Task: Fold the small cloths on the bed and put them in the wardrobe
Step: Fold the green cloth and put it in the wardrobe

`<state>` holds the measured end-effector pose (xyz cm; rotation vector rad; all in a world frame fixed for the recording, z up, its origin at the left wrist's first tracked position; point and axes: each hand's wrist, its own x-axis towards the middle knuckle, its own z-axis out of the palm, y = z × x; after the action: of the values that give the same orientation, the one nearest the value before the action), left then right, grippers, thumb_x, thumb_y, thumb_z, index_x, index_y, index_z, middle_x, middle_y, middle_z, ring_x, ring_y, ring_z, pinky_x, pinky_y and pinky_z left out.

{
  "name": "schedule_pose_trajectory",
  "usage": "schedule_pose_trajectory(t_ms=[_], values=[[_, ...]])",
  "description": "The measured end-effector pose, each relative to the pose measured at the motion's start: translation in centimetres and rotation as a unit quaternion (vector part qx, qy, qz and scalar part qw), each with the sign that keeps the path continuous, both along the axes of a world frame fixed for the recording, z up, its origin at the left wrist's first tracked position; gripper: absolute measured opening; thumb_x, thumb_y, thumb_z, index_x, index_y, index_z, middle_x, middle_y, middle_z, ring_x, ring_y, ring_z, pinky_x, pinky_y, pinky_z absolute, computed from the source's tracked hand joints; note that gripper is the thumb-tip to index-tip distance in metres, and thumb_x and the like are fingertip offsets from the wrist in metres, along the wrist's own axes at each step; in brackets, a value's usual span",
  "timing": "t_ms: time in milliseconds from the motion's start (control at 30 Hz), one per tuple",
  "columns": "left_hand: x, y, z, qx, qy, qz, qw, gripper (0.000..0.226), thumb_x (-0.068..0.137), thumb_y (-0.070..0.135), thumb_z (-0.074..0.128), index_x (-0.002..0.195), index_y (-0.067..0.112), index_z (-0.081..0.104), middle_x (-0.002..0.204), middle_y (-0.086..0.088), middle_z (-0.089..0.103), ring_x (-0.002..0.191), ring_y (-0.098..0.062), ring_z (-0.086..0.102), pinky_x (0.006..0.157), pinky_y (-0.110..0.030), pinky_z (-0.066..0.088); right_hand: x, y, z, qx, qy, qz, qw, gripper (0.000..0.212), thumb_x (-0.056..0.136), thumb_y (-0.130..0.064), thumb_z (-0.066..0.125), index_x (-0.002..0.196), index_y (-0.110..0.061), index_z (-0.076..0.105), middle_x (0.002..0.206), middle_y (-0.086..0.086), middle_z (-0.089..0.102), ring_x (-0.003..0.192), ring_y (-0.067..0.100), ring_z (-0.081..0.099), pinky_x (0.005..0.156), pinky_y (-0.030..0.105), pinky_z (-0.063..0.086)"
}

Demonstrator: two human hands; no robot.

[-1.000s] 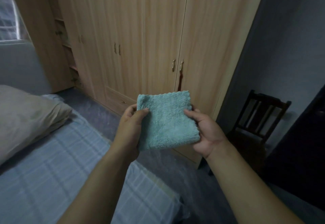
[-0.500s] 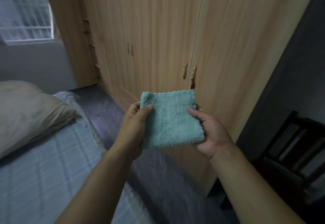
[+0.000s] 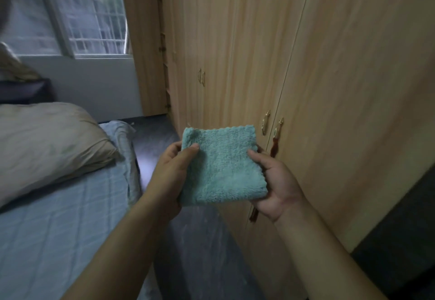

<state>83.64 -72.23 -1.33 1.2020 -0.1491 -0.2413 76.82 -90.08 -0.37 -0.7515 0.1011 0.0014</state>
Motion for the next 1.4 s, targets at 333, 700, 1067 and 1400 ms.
schedule_pose_trajectory(t_ms=[333, 700, 1067, 1400], values=[[13.7, -0.1, -0.1, 0.013, -0.007, 0.076, 0.997, 0.026, 0.094, 0.037, 0.071, 0.112, 0.019, 0.068, 0.105, -0.012, 0.076, 0.083, -0.023, 0.076, 0.062, -0.035, 0.059, 15.2, -0.6, 0.1, 0.007, -0.016, 0.074, 0.997, 0.028, 0.088, -0.013, 0.060, 0.112, -0.011, 0.075, 0.122, 0.018, 0.070, 0.109, 0.035, 0.069, 0.078, 0.049, 0.059], [27.0, 0.2, 1.8, -0.006, -0.006, 0.131, 0.991, 0.024, 0.100, 0.023, 0.062, 0.121, 0.010, 0.062, 0.118, -0.025, 0.070, 0.098, -0.037, 0.069, 0.083, -0.051, 0.058, 30.5, -0.5, 1.6, 0.032, -0.011, 0.138, 0.990, 0.039, 0.095, -0.033, 0.054, 0.115, -0.006, 0.074, 0.123, 0.017, 0.070, 0.113, 0.034, 0.067, 0.088, 0.050, 0.057], [44.1, -2.7, 1.6, 0.012, 0.002, 0.169, 0.986, 0.020, 0.099, 0.021, 0.063, 0.118, 0.013, 0.065, 0.112, -0.020, 0.074, 0.091, -0.031, 0.071, 0.078, -0.046, 0.060, 49.8, -3.7, -1.1, 0.100, -0.029, 0.134, 0.986, 0.034, 0.094, -0.036, 0.055, 0.108, -0.014, 0.077, 0.115, 0.011, 0.074, 0.110, 0.032, 0.069, 0.087, 0.050, 0.056], [60.7, -2.3, 3.1, 0.016, -0.023, 0.219, 0.975, 0.009, 0.096, 0.027, 0.067, 0.102, 0.022, 0.071, 0.098, -0.010, 0.078, 0.082, -0.024, 0.074, 0.071, -0.040, 0.058, 67.4, -3.0, 1.2, 0.128, -0.016, 0.182, 0.975, 0.035, 0.094, -0.030, 0.050, 0.112, -0.011, 0.074, 0.117, 0.014, 0.072, 0.108, 0.034, 0.069, 0.088, 0.053, 0.056]])
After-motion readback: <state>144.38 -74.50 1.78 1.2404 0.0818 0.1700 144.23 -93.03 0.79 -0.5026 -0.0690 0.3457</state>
